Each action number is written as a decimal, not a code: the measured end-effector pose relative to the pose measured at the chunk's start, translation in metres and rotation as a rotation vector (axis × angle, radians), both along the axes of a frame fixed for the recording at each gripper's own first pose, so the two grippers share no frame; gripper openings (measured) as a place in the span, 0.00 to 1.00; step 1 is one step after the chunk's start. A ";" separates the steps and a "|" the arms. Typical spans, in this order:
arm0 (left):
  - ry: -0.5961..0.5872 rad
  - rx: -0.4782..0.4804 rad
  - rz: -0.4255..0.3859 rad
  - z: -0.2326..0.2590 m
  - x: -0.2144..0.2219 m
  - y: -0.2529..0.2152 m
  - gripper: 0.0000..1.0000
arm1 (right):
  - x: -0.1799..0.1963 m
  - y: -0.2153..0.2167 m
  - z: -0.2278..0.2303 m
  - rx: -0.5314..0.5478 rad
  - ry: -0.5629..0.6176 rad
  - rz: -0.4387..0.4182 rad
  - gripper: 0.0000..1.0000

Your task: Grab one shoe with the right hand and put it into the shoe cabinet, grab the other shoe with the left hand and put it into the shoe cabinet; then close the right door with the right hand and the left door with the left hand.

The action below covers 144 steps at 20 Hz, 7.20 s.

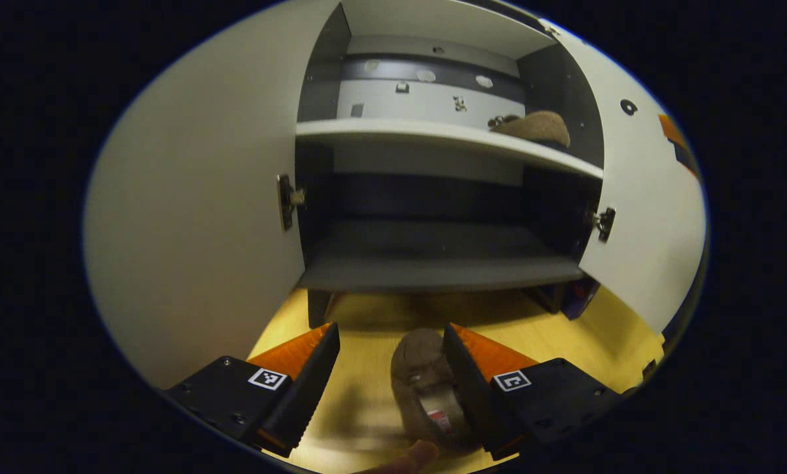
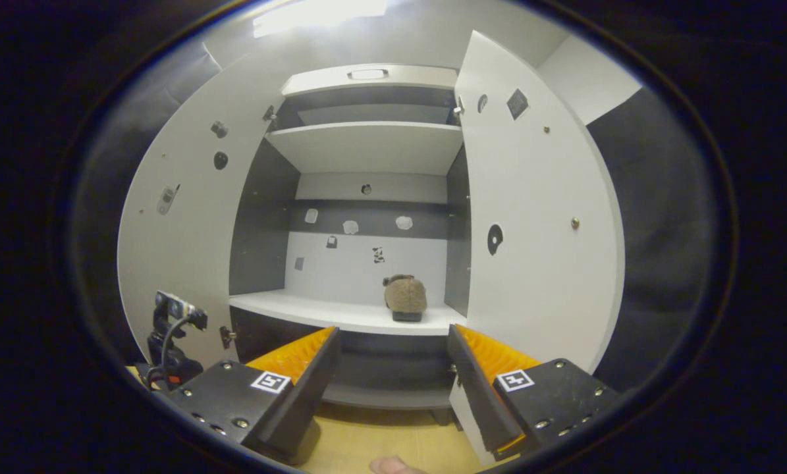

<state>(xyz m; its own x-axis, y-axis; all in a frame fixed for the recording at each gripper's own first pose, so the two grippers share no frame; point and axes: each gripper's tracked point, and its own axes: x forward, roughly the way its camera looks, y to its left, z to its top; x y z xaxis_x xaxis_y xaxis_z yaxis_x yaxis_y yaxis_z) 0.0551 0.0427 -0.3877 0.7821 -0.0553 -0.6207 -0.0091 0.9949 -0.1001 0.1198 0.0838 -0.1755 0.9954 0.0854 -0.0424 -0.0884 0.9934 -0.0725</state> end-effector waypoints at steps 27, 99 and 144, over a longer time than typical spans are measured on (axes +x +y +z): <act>-0.087 -0.037 0.014 0.040 -0.005 0.019 0.01 | -0.025 -0.043 -0.053 0.171 0.087 -0.024 1.00; -0.591 0.022 -0.052 0.307 -0.002 -0.019 0.96 | -0.114 -0.137 0.018 0.133 -0.096 -0.027 0.98; -0.503 -0.049 -0.089 0.262 -0.123 0.027 0.96 | 0.029 -0.156 0.152 -0.035 0.040 0.048 0.83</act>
